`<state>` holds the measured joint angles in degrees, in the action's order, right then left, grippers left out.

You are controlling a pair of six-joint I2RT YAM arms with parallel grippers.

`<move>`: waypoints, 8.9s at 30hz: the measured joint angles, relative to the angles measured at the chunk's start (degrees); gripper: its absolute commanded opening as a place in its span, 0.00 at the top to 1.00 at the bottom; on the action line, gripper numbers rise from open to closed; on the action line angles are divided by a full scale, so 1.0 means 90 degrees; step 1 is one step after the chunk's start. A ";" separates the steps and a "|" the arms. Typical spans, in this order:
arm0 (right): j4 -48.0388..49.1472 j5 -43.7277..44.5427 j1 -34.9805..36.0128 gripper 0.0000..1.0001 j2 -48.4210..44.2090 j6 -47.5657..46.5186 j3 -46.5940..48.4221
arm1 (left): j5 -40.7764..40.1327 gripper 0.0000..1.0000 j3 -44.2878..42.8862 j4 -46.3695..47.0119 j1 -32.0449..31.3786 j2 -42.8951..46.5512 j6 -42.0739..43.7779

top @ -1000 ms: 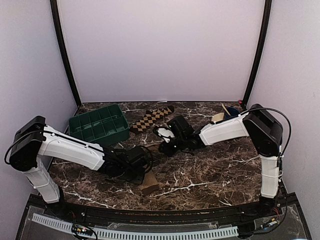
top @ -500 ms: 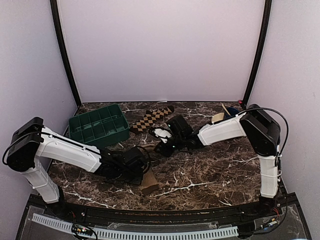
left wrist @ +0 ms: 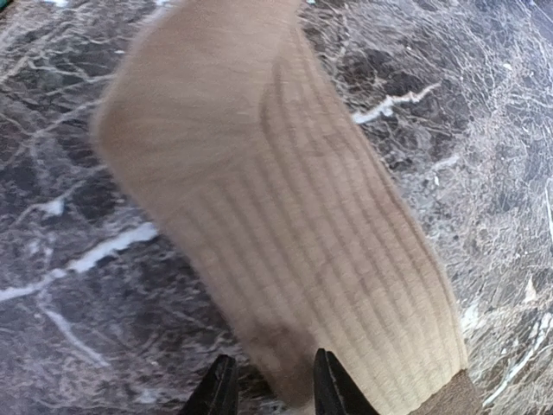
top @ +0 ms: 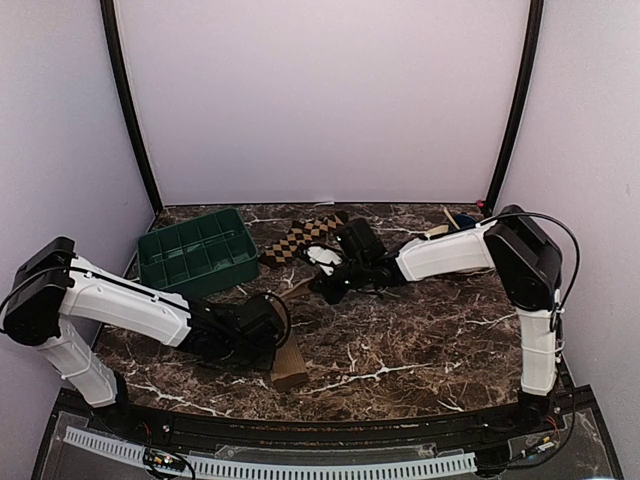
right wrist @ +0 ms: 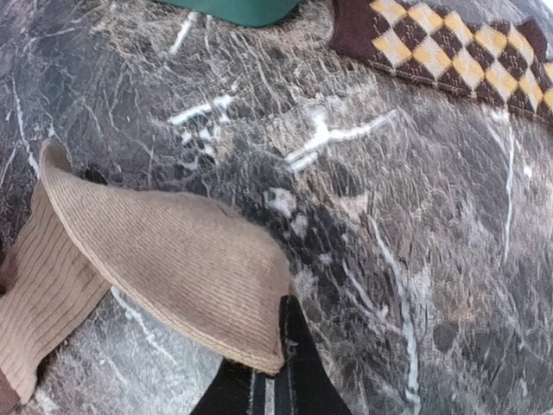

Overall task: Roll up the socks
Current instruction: Pick up the sock from the center of the board, then fold the sock at the center of the board, then rotate the sock at the center of the board.

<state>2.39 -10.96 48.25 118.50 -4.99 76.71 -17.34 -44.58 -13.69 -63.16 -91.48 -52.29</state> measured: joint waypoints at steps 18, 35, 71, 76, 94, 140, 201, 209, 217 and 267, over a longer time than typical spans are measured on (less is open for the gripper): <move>-0.2040 -0.0852 -0.0114 1.00 -0.2380 0.2654 -0.0427 | -0.0199 0.67 -0.0005 -0.0301 0.0998 0.1083 0.1265; -0.2523 -0.0561 -0.0056 1.00 -0.2407 0.3730 -0.1455 | 0.1061 0.67 0.0019 0.1141 0.0775 0.0988 0.1821; -0.3293 0.0559 0.2611 1.00 -0.0685 0.4592 0.0505 | 0.0469 0.70 0.1307 0.0945 0.0775 0.2072 -0.0126; -0.3308 0.0542 0.2635 1.00 -0.0406 0.4614 0.0801 | 0.0447 0.71 0.1355 0.1022 0.0775 0.2166 -0.0236; -0.3167 0.0095 0.2752 0.65 -0.0012 0.4675 0.1078 | 0.0345 0.69 0.1557 0.1088 0.0777 0.2166 -0.0447; -0.1426 0.0270 0.0821 0.57 -0.1326 0.3293 -0.1139 | 0.0469 0.65 -0.0971 -0.1889 -0.0556 0.0194 0.0884; -0.0770 -0.0410 0.0748 0.69 -0.0986 0.3019 -0.1137 | 0.0678 1.00 -0.1588 -0.3296 -0.0578 -0.0155 -0.0151; -0.0221 -0.0811 0.0746 0.78 -0.0986 0.3164 -0.1234 | 0.0658 1.00 -0.1588 -0.3434 -0.0580 -0.0027 -0.0316; -0.0010 -0.1052 0.0746 0.83 -0.0845 0.3298 -0.1387 | 0.0583 1.00 -0.1673 -0.3684 -0.0639 0.0216 -0.0493; 0.0265 -0.0935 0.1610 0.81 0.0015 0.3351 -0.0845 | 0.0372 0.66 -0.1171 -0.4398 -0.1406 0.1003 -0.1933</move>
<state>4.78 -19.38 62.74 118.63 25.17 69.10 -14.00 -55.11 -53.28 -75.81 -82.46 -69.69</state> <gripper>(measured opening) 0.191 0.411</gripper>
